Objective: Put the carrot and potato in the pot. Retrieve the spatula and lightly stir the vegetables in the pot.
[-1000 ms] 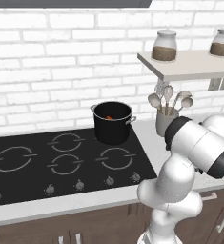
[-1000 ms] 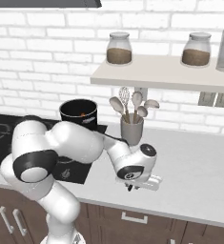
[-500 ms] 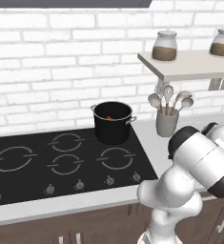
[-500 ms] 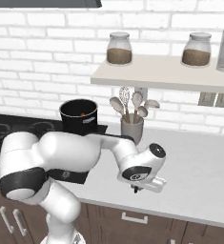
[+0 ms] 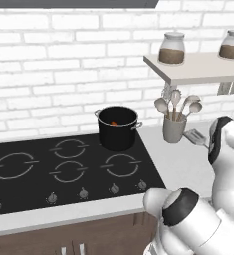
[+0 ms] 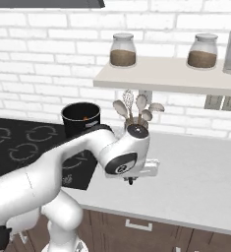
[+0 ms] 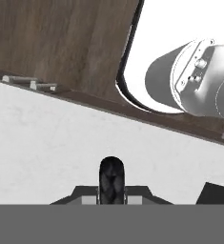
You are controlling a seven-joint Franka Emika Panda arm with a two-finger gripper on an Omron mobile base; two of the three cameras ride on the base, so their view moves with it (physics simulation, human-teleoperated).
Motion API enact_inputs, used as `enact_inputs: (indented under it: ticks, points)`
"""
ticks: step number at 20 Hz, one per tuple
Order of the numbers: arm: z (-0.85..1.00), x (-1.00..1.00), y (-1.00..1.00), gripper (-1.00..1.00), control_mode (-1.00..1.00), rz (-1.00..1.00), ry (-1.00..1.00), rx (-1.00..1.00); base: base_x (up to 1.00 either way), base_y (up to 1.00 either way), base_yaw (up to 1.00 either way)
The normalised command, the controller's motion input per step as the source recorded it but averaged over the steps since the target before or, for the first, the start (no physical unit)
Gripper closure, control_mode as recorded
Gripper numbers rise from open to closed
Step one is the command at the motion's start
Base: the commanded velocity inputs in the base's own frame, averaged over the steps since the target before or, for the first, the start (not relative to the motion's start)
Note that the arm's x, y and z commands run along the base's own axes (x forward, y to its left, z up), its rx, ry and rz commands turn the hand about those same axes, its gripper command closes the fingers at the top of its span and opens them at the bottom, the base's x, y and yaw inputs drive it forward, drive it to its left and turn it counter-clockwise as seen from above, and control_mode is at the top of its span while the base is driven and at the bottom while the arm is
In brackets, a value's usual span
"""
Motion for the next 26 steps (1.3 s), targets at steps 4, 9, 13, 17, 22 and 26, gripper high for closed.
enact_inputs:
  ticks: [4,9,13,17,22,26]
  points:
    - [0.76,0.00,0.60,1.00,-1.00,0.49,-0.05,-0.50,0.00,0.00,0.00]
    - [0.77,0.00,0.53,1.00,-1.00,0.49,-0.05,-0.49,0.00,0.00,0.00]
    - [0.81,0.00,0.47,1.00,-1.00,0.50,-0.03,-0.47,0.00,0.00,0.00]
    - [0.86,0.00,0.47,1.00,-1.00,0.49,-0.05,-0.44,0.00,0.00,0.00]
    - [0.71,0.13,0.55,1.00,-1.00,0.42,-0.12,-0.42,0.00,0.00,0.00]
    - [0.51,0.54,0.72,1.00,-1.00,0.29,-0.20,-0.42,0.00,0.00,0.00]
